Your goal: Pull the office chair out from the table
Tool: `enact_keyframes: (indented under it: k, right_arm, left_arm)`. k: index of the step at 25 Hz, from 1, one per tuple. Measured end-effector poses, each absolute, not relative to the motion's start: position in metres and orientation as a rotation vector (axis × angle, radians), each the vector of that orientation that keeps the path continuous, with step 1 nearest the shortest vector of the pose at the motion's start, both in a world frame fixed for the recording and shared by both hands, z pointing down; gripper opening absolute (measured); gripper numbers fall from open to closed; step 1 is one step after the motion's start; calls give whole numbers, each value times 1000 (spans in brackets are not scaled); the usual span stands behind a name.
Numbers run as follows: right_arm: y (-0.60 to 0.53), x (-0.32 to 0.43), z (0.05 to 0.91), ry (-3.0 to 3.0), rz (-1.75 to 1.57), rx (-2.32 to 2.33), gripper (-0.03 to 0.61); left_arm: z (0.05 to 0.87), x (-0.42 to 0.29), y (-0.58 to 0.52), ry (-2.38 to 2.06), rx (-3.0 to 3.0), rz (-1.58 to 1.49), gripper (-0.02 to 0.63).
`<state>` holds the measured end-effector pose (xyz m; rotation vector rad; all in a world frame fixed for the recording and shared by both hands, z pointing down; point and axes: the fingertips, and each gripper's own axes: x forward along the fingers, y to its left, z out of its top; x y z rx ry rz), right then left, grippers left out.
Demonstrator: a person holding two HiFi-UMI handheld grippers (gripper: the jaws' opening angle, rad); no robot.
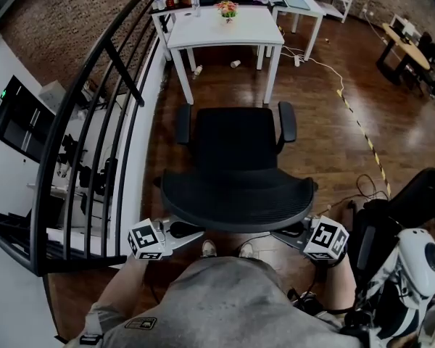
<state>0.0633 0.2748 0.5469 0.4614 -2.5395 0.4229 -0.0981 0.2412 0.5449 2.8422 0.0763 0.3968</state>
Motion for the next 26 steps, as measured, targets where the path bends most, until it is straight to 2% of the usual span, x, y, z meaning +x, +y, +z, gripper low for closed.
enact_keyframes:
  k: [26]
  right_arm:
    - [272, 67, 543, -2543, 384, 455, 6]
  left_arm:
    - [542, -92, 244, 73, 2837, 411, 5]
